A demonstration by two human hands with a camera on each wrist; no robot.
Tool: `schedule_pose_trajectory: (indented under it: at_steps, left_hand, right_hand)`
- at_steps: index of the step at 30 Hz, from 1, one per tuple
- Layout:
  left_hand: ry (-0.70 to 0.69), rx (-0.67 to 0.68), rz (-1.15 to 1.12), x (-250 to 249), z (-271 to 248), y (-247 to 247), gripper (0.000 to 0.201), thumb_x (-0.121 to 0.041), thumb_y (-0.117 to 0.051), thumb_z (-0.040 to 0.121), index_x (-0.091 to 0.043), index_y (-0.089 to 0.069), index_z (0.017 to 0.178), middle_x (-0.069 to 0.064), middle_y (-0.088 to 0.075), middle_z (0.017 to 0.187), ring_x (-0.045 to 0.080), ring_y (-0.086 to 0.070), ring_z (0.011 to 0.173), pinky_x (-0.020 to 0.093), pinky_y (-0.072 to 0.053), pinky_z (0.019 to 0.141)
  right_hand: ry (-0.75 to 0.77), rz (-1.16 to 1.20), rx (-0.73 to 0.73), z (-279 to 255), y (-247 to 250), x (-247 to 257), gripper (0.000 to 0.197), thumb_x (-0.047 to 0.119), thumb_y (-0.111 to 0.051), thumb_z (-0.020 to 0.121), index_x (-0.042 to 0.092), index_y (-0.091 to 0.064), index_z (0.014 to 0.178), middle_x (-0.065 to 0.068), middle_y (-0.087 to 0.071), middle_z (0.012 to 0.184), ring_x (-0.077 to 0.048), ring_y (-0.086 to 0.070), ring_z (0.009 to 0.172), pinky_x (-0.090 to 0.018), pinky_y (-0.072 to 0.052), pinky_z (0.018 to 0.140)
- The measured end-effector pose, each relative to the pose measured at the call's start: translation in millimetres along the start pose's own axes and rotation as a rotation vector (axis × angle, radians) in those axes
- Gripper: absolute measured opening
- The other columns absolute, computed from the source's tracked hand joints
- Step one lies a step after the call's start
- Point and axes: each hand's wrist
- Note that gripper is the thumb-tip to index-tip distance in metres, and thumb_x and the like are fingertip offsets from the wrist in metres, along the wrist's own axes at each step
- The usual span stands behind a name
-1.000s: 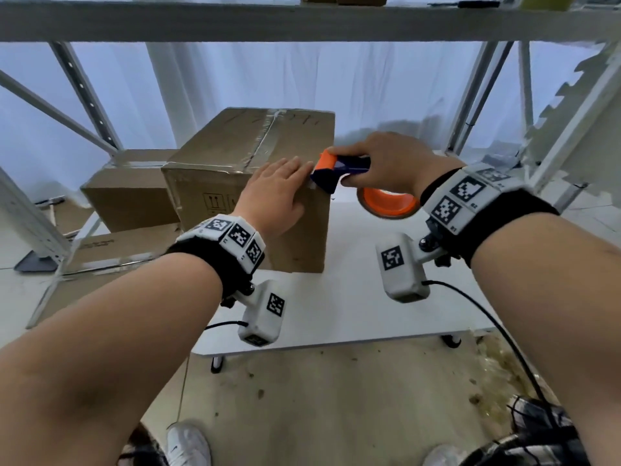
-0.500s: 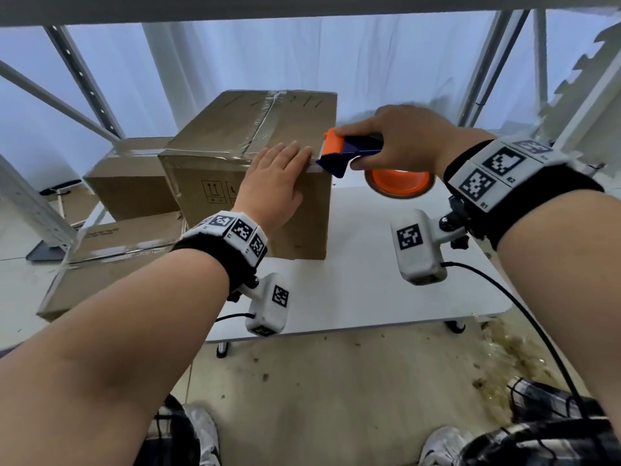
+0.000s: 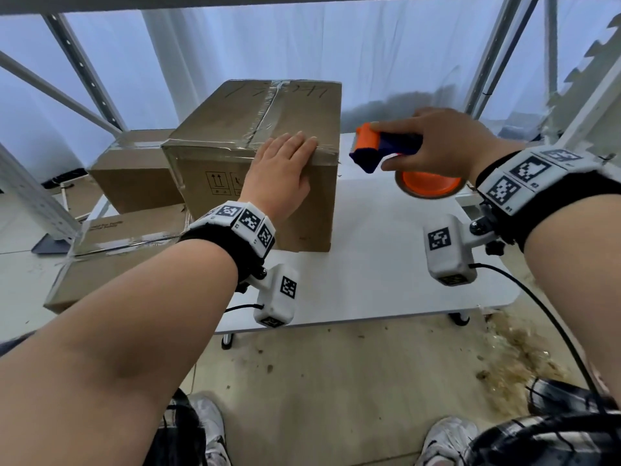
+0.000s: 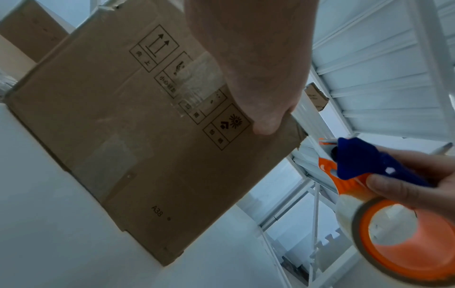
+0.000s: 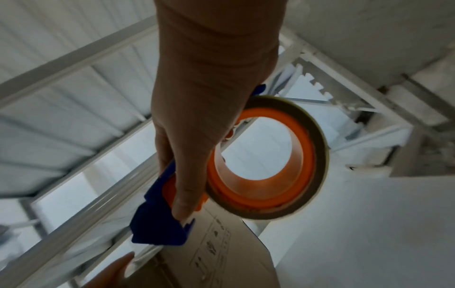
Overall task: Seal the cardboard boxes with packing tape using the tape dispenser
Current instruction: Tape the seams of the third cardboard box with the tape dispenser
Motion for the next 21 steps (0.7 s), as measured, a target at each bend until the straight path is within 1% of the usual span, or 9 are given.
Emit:
schedule_pose_trajectory:
  at_steps: [2,4,6,7,10,13,15,18,21]
  left_hand:
    - [0.022,0.015,0.021,-4,1,1,0.06,-0.035,-0.045,0.096,-0.027,-0.021,0.15,0.004,-0.024,0.156,0.025,-0.016,0.144,0.039,-0.004,0.118]
    - [0.017,0.058,0.114,-11,2,1,0.065,-0.047,-0.042,0.094,-0.035,-0.013,0.15,0.011,-0.022,0.155,0.032,-0.016,0.143,0.045,-0.006,0.117]
    - [0.011,0.094,0.192,-19,3,1,0.066,-0.056,-0.04,0.093,-0.042,-0.008,0.149,0.018,-0.021,0.154,0.038,-0.017,0.141,0.051,-0.008,0.116]
    - [0.016,0.105,0.202,-22,3,3,0.066,-0.059,-0.039,0.092,-0.044,-0.008,0.149,0.02,-0.021,0.153,0.04,-0.018,0.141,0.052,-0.009,0.116]
    - [0.01,0.11,0.181,-21,6,4,0.065,-0.056,-0.041,0.093,-0.041,-0.011,0.149,0.018,-0.02,0.154,0.036,-0.015,0.143,0.051,-0.007,0.117]
    - [-0.069,0.118,0.125,-19,7,0,0.069,-0.044,-0.045,0.096,-0.028,-0.009,0.152,0.007,-0.012,0.159,0.024,-0.004,0.147,0.04,0.002,0.118]
    - [-0.108,0.116,0.106,-20,8,-3,0.071,-0.039,-0.046,0.096,-0.021,-0.007,0.152,0.001,-0.006,0.16,0.019,0.001,0.147,0.034,0.006,0.117]
    - [-0.108,0.064,0.089,-18,10,-6,0.07,-0.042,-0.046,0.095,-0.02,-0.012,0.152,-0.001,-0.012,0.16,0.02,-0.007,0.147,0.034,0.003,0.117]
    - [-0.109,0.028,0.083,-16,8,-10,0.07,-0.046,-0.046,0.094,-0.021,-0.016,0.152,0.0,-0.019,0.158,0.021,-0.014,0.145,0.034,-0.001,0.117]
  right_hand:
    - [0.016,-0.085,0.0,4,5,2,0.058,0.057,-0.058,0.084,0.055,-0.035,0.138,0.003,-0.044,0.096,-0.021,-0.049,0.095,-0.032,-0.035,0.075]
    - [0.03,-0.161,0.018,7,9,6,0.059,0.061,-0.054,0.084,0.055,-0.032,0.138,0.003,-0.043,0.097,-0.023,-0.052,0.097,-0.034,-0.039,0.075]
    - [0.025,-0.186,0.02,8,10,6,0.059,0.061,-0.053,0.085,0.055,-0.032,0.139,0.003,-0.042,0.097,-0.024,-0.053,0.098,-0.034,-0.039,0.075]
    - [0.023,-0.188,0.018,7,10,7,0.058,0.061,-0.053,0.085,0.055,-0.031,0.139,0.004,-0.042,0.096,-0.024,-0.053,0.097,-0.034,-0.039,0.075]
    - [0.012,-0.176,0.009,5,8,5,0.058,0.061,-0.053,0.085,0.054,-0.032,0.139,0.004,-0.04,0.095,-0.024,-0.052,0.097,-0.033,-0.037,0.074]
    - [0.013,-0.158,0.005,5,4,6,0.058,0.06,-0.053,0.086,0.053,-0.033,0.139,0.003,-0.04,0.095,-0.024,-0.051,0.097,-0.032,-0.035,0.074]
    - [0.005,-0.14,-0.001,4,2,4,0.057,0.06,-0.053,0.086,0.053,-0.034,0.139,0.002,-0.042,0.095,-0.024,-0.051,0.097,-0.032,-0.036,0.074]
    - [-0.03,-0.054,-0.011,3,-10,0,0.058,0.06,-0.052,0.087,0.052,-0.033,0.14,0.0,-0.046,0.098,-0.024,-0.051,0.099,-0.033,-0.038,0.078]
    - [-0.028,0.033,-0.018,2,-30,-1,0.058,0.059,-0.052,0.087,0.052,-0.032,0.141,-0.005,-0.052,0.106,-0.026,-0.053,0.102,-0.039,-0.043,0.086]
Point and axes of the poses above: each hand's wrist, its own z-axis towards the middle knuckle, its own y-axis out of the back of the hand, x = y × z
